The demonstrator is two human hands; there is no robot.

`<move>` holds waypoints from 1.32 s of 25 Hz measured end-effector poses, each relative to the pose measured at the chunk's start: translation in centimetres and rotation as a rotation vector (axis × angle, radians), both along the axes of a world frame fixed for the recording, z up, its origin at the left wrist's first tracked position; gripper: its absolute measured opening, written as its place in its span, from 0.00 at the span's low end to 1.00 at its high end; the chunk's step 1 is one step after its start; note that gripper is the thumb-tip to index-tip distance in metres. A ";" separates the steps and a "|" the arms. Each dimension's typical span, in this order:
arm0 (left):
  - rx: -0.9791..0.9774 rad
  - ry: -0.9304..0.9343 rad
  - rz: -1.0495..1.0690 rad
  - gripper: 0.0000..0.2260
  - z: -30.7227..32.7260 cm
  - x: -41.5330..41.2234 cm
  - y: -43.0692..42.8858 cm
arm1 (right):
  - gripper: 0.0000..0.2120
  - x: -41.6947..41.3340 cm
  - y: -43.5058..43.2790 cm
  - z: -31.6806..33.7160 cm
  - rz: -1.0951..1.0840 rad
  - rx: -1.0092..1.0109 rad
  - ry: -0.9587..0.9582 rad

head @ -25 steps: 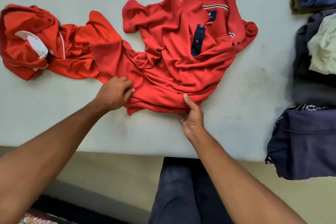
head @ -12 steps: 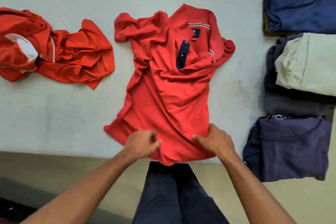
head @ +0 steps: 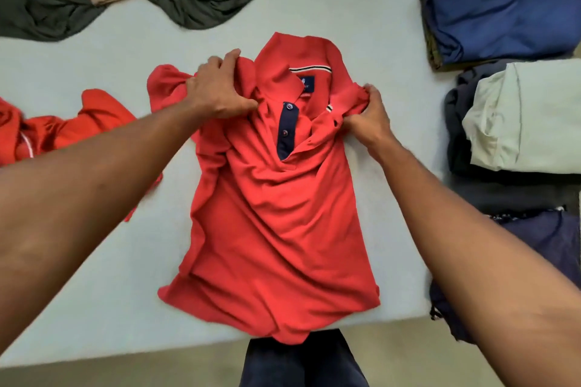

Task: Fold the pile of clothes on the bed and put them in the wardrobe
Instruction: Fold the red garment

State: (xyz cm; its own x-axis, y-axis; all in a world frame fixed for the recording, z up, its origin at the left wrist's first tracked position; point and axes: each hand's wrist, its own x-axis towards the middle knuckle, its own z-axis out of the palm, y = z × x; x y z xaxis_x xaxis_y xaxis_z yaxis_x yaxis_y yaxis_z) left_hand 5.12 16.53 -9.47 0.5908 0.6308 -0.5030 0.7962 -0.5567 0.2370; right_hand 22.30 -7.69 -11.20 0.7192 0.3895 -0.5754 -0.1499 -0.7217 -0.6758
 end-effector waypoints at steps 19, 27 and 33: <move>0.269 -0.226 0.600 0.12 0.8 -3.7 10.9 | 0.37 7.0 10.2 3.8 -0.163 -0.031 -0.582; -0.118 -0.372 0.328 0.06 0.0 -3.5 8.4 | 0.29 9.1 6.9 1.0 -0.023 -0.289 -0.267; -0.545 -0.349 0.341 0.14 2.7 -4.7 8.2 | 0.21 8.6 7.5 4.3 -0.002 0.373 0.311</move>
State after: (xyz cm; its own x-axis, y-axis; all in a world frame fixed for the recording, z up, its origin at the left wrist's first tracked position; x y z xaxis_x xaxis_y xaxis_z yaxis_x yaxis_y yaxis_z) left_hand 0.43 24.69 -6.82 0.5893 0.5219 -0.6167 0.7319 -0.0216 0.6811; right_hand 30.88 -0.22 -6.92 0.5363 0.6085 -0.5849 -0.3872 -0.4383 -0.8111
